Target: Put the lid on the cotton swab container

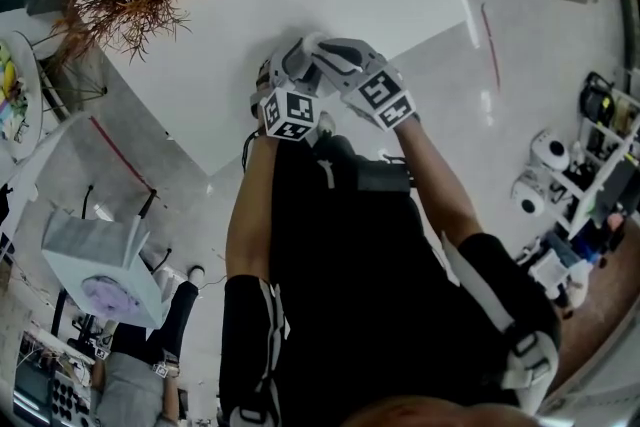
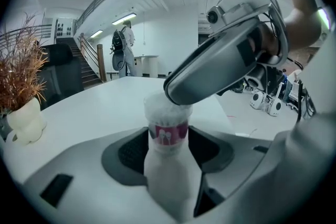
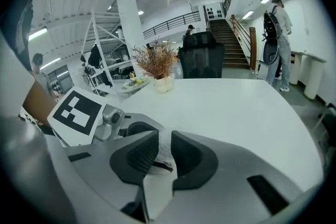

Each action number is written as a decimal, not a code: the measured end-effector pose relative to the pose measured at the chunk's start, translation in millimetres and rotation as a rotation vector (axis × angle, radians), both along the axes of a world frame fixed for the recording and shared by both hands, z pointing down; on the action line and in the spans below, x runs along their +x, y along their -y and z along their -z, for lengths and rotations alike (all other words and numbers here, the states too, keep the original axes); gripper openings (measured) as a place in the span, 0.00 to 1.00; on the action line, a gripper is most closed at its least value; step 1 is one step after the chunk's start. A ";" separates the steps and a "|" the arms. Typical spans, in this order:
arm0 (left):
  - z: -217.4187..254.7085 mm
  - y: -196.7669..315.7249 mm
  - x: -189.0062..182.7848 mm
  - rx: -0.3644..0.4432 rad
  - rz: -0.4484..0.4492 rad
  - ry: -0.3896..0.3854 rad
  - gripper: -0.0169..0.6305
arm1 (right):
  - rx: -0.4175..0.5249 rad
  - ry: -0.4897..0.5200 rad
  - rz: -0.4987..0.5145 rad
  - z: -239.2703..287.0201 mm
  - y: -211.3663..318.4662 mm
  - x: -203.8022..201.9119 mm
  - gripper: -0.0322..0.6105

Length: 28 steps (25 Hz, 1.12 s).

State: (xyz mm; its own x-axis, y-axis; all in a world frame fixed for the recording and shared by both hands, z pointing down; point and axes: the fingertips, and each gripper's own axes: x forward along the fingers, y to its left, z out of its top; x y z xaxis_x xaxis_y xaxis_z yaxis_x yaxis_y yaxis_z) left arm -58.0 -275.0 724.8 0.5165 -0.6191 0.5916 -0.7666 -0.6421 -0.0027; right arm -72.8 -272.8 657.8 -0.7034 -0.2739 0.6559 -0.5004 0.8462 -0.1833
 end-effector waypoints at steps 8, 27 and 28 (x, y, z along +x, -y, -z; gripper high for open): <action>11.4 -16.2 -19.6 -0.034 0.071 -0.012 0.39 | 0.020 0.090 -0.073 23.0 3.3 8.2 0.16; 244.3 -171.6 -26.6 0.235 0.587 -0.157 0.04 | 0.178 0.318 -0.312 178.4 -91.1 130.7 0.14; 261.5 -176.4 -24.6 0.256 0.607 -0.182 0.04 | 0.185 0.326 -0.310 186.5 -97.0 133.1 0.14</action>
